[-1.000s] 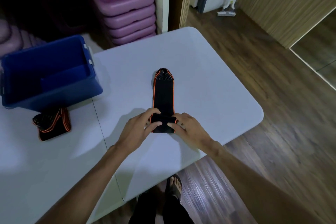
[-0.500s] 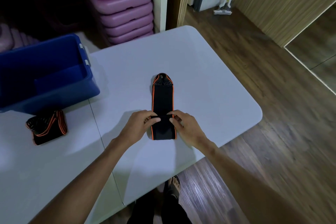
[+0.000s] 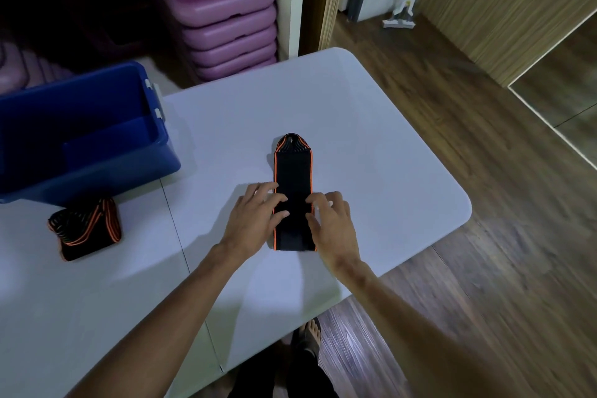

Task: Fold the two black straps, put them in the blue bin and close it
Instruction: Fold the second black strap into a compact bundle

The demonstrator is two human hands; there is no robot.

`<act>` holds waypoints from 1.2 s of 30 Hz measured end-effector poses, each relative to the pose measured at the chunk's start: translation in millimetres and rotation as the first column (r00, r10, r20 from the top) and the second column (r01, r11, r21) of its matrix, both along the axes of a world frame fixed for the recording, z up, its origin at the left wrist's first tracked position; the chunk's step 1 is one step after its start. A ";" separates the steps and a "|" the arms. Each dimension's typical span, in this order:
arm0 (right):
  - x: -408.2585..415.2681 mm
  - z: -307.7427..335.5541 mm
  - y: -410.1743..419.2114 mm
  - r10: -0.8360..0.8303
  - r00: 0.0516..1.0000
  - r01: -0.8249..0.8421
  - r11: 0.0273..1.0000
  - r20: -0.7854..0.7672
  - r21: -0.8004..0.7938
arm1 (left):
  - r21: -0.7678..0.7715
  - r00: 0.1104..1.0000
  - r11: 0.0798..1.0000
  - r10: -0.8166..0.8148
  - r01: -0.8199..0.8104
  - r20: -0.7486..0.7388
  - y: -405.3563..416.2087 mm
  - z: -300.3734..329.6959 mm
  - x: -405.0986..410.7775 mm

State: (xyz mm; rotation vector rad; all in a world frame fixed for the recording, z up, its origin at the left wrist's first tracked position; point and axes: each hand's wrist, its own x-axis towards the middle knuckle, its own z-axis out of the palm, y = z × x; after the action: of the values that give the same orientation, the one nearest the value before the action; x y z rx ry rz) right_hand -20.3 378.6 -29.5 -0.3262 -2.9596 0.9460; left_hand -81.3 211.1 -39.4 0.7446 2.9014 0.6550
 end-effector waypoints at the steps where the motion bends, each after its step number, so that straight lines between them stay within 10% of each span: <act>1: 2.9 -1.0 -1.7 0.063 0.996 -0.053 0.990 -0.065 0.133 | -0.040 0.999 0.999 -0.028 0.028 -0.016 0.0 -0.9 -0.9; 7: 33.1 -9.0 -7.7 0.259 0.966 -0.218 0.831 -0.009 0.512 | -0.117 0.996 0.991 -0.066 0.059 -0.060 3.9 -1.7 -5.6; 14: 34.0 -9.0 -12.0 0.299 0.954 -0.258 0.815 0.005 0.518 | -0.100 0.991 0.988 -0.126 0.121 -0.046 17.1 24.3 -57.5; 22: 39.8 -14.9 -12.5 0.311 0.949 -0.287 0.790 0.049 0.542 | -0.492 0.956 0.825 -0.289 0.279 0.057 42.3 8.9 -82.6; 36: 31.7 -11.8 -12.2 0.333 0.941 -0.322 0.811 0.068 0.488 | -0.450 0.960 0.848 -0.241 0.279 0.142 41.8 1.9 -95.8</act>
State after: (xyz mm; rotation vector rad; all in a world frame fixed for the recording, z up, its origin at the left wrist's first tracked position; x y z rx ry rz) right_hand 11.3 366.4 -41.3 0.2177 -3.1452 0.1570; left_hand -177.0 253.0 -37.5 0.9806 2.6415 -0.0487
